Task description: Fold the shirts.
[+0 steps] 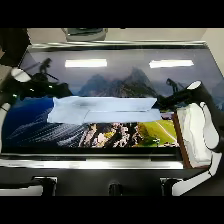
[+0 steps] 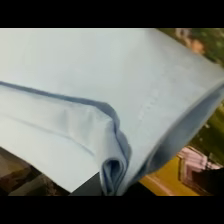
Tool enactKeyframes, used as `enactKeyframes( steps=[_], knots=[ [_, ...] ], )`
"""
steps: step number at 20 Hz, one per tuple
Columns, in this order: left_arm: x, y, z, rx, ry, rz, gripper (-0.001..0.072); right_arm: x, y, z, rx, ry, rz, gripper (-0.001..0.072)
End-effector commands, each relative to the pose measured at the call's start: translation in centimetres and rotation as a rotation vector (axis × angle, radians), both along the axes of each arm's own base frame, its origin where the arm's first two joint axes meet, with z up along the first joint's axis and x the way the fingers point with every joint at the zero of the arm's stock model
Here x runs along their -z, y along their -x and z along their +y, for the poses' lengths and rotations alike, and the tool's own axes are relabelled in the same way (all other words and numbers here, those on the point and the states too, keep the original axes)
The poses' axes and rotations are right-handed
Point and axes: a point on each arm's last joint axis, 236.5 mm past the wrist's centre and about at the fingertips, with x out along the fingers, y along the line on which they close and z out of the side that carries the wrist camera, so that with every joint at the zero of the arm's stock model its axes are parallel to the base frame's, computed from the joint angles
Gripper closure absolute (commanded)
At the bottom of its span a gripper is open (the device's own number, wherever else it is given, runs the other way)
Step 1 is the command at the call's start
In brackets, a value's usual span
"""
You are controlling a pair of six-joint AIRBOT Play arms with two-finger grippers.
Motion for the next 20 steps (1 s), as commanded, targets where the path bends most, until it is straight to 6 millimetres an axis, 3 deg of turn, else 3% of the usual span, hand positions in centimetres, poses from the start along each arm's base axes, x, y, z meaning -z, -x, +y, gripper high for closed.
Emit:
enactKeyframes(
  steps=[1,4,8,11,15,17,18,20],
  knots=[
    [3.7,2.5,-7.5,0.057,0.08,0.049,0.0671,-7.5,1.2,1.1,-0.09,0.001,-0.154,0.0658],
    [6.5,3.1,-13.9,0.017,0.207,0.096,0.0671,-14.2,3.6,1.7,-0.13,0.029,-0.267,0.0658],
    [8.6,2.8,-21.3,-0.033,0.375,0.192,0.0671,-19.5,7.3,2.5,-0.143,0.048,-0.32,0.0658],
    [9.3,3.0,-25.9,-0.008,0.443,0.239,0.0671,-22.6,9.2,2.9,-0.158,0.071,-0.394,0.0658],
    [9.8,5.0,-31.6,0.035,0.509,0.29,0.0672,-26.2,11.2,3.3,-0.146,0.1,-0.494,0.0658],
    [10.1,6.4,-34.4,0.015,0.56,0.329,0.0671,-27.4,10.9,3.3,-0.1,0.099,-0.53,0.0658],
    [10.3,6.5,-35.3,-0.006,0.574,0.332,0.0672,-27.9,10.4,3.5,-0.079,0.085,-0.553,0.0658],
    [10.1,6.0,-35.0,0.006,0.567,0.297,0.0674,-28.7,9.4,4.0,-0.057,0.046,-0.59,0.0658]
  ],
)
